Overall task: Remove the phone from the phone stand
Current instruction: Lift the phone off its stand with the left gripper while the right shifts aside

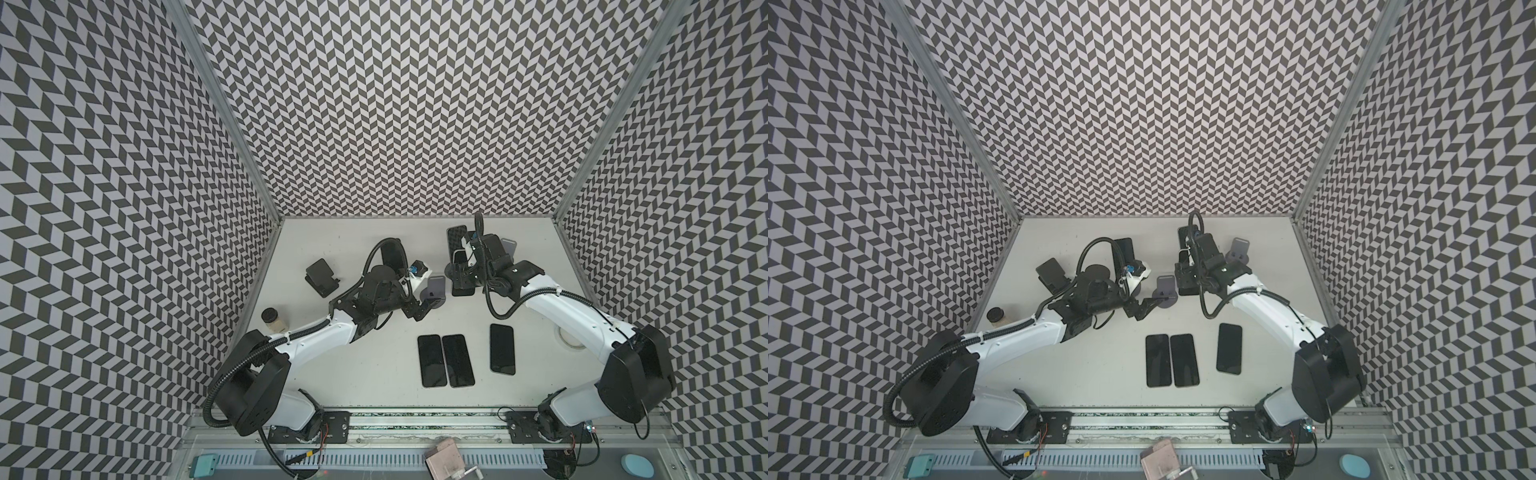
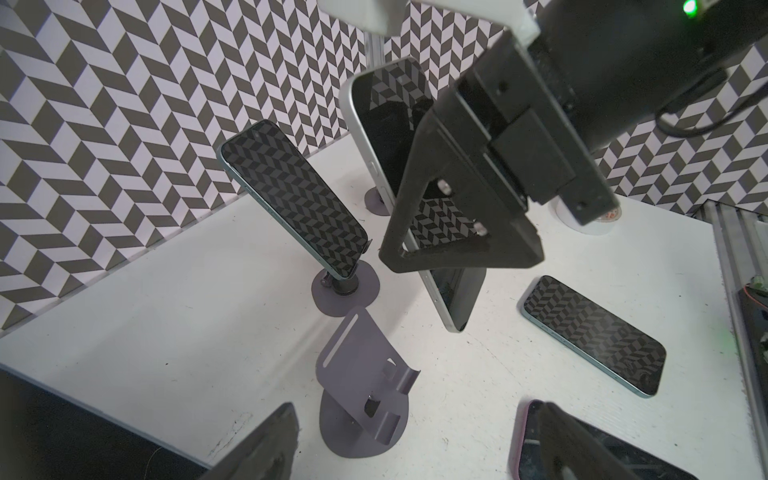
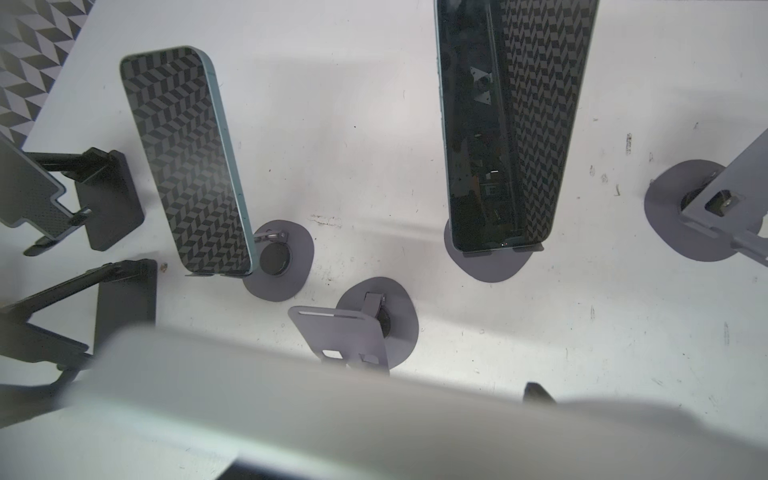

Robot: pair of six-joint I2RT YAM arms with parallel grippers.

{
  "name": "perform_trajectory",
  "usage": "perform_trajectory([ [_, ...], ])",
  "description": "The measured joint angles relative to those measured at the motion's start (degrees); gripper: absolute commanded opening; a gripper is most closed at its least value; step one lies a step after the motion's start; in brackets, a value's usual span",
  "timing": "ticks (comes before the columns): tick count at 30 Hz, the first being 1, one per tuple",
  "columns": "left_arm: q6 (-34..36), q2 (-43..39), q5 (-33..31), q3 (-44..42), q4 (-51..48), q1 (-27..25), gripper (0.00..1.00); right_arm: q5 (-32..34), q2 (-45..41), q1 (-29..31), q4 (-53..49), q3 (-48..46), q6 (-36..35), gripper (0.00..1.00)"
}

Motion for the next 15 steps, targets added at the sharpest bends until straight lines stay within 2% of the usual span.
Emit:
perform_trajectory([
  [15,-1.22,2.64,0.61,2.82,0.17,-1.38,0.91,-2.38,-2.23,-7.69,-0.68,-4.92,-0.31,0.64],
])
